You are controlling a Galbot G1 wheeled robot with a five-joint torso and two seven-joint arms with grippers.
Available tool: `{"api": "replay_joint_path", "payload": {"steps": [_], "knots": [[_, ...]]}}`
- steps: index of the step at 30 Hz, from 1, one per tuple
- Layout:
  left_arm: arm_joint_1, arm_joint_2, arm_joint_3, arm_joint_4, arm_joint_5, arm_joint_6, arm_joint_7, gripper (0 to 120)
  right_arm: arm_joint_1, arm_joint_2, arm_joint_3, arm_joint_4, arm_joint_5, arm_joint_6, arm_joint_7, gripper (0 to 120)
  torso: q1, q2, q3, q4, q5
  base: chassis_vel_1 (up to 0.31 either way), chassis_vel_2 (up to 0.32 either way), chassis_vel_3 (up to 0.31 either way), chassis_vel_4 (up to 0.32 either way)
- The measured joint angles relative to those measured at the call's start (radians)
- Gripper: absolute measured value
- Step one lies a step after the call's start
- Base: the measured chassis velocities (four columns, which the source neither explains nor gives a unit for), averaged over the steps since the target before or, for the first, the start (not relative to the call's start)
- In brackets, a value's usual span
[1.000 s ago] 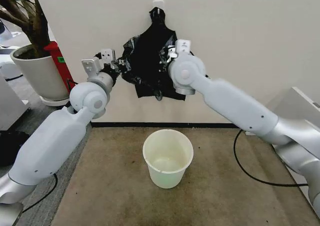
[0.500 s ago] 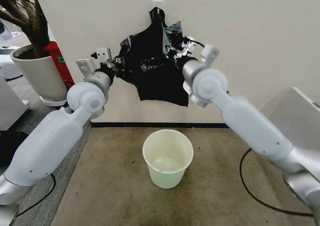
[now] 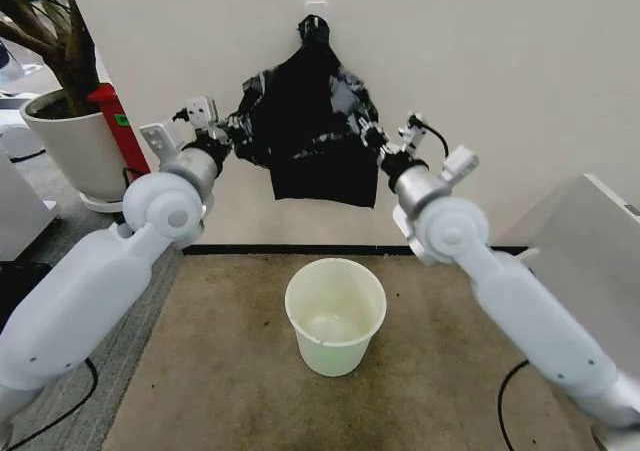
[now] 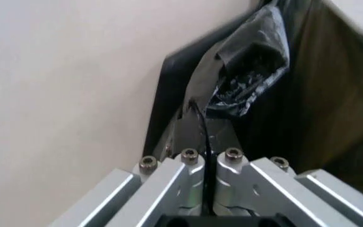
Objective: Place the garbage bag over the trash bin.
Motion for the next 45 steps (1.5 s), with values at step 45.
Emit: {"api": "replay_joint_path", "payload": {"steps": [45], "knots": [[0.147,0.349,-0.083,-0.448,-0.096,-0.040,0.080,0,-0.341,-0.437,0.366,0.505,0.400,-0.059,0.025,0,0.000,0.000,0.000,-0.0001,0.0001,0.000,0.000,0.000,0.000]]}}
